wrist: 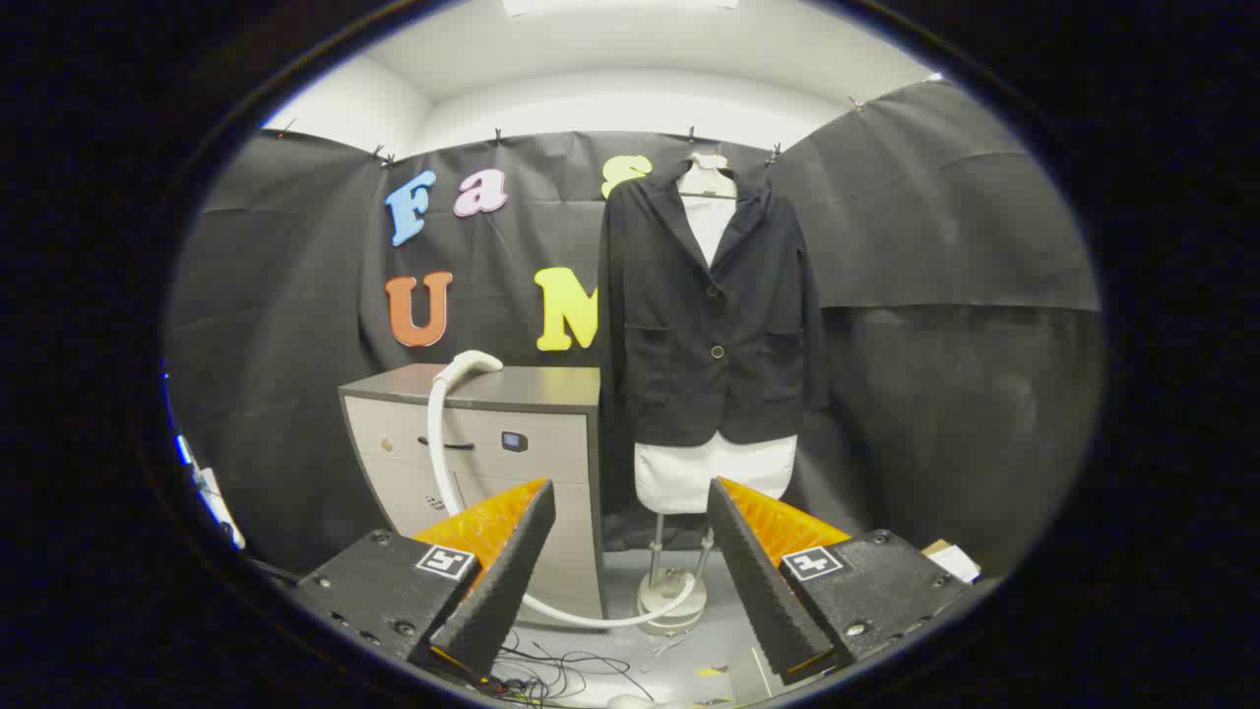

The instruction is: Iron the clothes twice with a garment steamer, once on the left side and once on the right side.

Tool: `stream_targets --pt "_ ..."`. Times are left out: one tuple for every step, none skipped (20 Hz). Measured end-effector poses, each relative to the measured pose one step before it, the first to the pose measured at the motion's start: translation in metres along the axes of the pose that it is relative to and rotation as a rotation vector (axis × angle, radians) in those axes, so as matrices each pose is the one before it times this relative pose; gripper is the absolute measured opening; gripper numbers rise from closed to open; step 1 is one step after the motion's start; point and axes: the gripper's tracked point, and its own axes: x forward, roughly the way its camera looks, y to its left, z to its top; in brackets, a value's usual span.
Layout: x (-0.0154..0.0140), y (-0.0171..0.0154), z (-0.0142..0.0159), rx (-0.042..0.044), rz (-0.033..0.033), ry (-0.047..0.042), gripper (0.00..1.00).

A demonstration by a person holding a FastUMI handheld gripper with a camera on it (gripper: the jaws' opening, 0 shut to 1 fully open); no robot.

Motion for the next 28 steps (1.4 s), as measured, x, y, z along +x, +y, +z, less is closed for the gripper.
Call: stream_targets --pt "0.0003 -0.0003 -0.00039 -0.00251 -0.00056 0.00159 0.98" --pt "0.00019 -0.00057 0.00004 -0.00101 0.00057 0.00022 0.98" --pt "0.00161 0.00141 0.00059 0.00229 0.00085 0.00063 0.98" --pt "-0.0002 -0.00112 -0.00019 0.00537 -0.00008 0.00319 0.98" --pt "0.00014 -0.00186 -0.00133 0.00527 0.00146 -0.0003 0.98" --pt "0.00039 -0.00114 0.00043 0.00227 -0.00401 0.00314 0.98" --pt "0.00088 -0.00135 -0.00147 -0.00009 -0.00353 0.00558 0.98" --pt "0.00109 0.00027 0.0012 0.00139 -0.00212 0.00157 0.99" --pt "0.0016 -0.00071 -0.00127 0.00269 -0.00149 0.00207 0.99" --pt "0.00003 0.00034 0.00004 0.00302 0.00138 0.00153 0.99" --pt "0.00137 0.00013 0.00032 0.00075 0.00129 0.00118 0.99" --pt "0.0003 -0.00041 0.00086 -0.00123 -0.00346 0.00272 0.98" --pt "0.00081 -0.00046 0.00016 -0.00114 0.00105 0.00265 0.98" --pt "0.0009 0.00237 0.00119 -0.00011 0.00441 0.00038 0.98" --pt "0.00151 0.00148 0.00117 -0.001 0.00565 0.0005 0.98" --pt "0.00142 0.00177 0.00122 -0.00208 0.00732 0.00251 0.98" --pt "0.00097 0.00185 -0.0011 -0.00013 0.00301 0.00366 0.98" --pt "0.00166 0.00303 0.00057 0.002 0.00576 0.0091 0.98" --pt "0.00226 0.00406 -0.00046 0.00354 0.00956 0.00753 0.98" --pt "0.00166 0.00364 0.00056 0.00461 0.00924 0.00597 0.98" --pt "0.00294 0.00527 0.00035 0.00247 0.01082 0.00726 0.98" --pt "0.00316 0.00726 0.00214 -0.00025 0.01492 0.00475 0.98" --pt "0.00301 0.00553 0.00095 -0.00532 0.00886 0.00881 0.98" --pt "0.00339 0.00581 0.00183 -0.00864 0.01098 0.00821 0.98" --pt "0.00475 0.00621 0.00404 -0.00701 0.01359 -0.0002 0.98" --pt "0.00307 0.00618 0.0051 -0.00561 0.01235 -0.00462 0.98" --pt "0.0039 0.00637 0.00445 -0.00606 0.00979 -0.00555 0.98" --pt "0.00396 0.00614 0.00583 -0.0062 0.0107 -0.00592 0.98"
